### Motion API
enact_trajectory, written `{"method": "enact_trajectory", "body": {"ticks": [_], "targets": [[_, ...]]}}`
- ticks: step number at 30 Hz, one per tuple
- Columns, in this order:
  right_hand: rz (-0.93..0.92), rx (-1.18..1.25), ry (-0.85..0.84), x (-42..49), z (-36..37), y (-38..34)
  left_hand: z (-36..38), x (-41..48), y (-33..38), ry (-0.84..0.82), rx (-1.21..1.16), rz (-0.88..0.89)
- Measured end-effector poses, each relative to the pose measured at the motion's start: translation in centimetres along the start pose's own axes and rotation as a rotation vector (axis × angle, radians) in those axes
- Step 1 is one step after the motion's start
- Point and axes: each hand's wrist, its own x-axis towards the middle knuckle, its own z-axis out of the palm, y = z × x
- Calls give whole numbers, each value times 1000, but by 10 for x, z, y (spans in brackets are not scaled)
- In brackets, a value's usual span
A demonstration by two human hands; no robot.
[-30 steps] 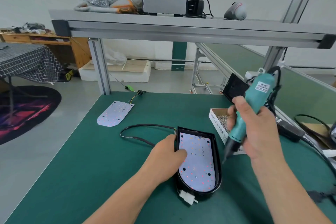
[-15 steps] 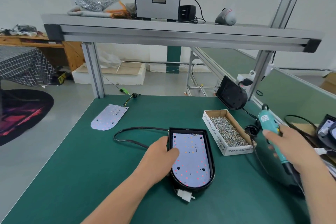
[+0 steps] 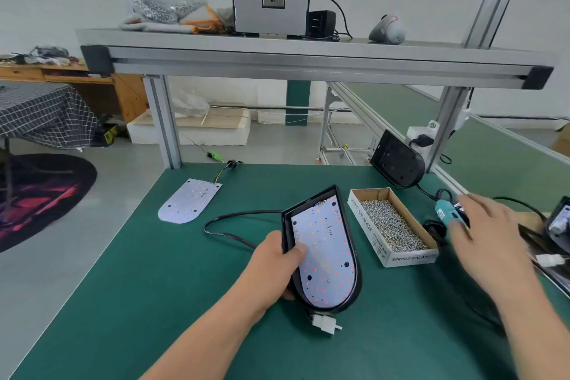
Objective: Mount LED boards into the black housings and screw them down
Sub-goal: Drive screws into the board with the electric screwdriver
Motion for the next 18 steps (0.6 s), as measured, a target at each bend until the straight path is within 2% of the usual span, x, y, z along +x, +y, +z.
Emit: {"method": "enact_trajectory", "body": {"ticks": [1, 3, 5, 7, 10, 14, 18], "targets": [[-7, 206, 18, -7, -5, -19, 1, -1, 0, 11, -11, -2], [-36, 579, -108, -25, -12, -65, 1, -1, 0, 25, -21, 6], [-71, 711, -287, -39, -3, -100, 1, -2, 0, 26, -30, 24], [-175, 600, -418, -46, 11, -121, 0, -3, 1, 23, -56, 28], [-196, 628, -442, -44, 21, -129, -3, -2, 2, -25, -97, -19], [-260, 571, -332, -46, 21, -113, -10, 2, 11, -160, -263, -143], [-589, 355, -72, -52, 22, -107, -19, 11, 12, -158, -503, -247]]}}
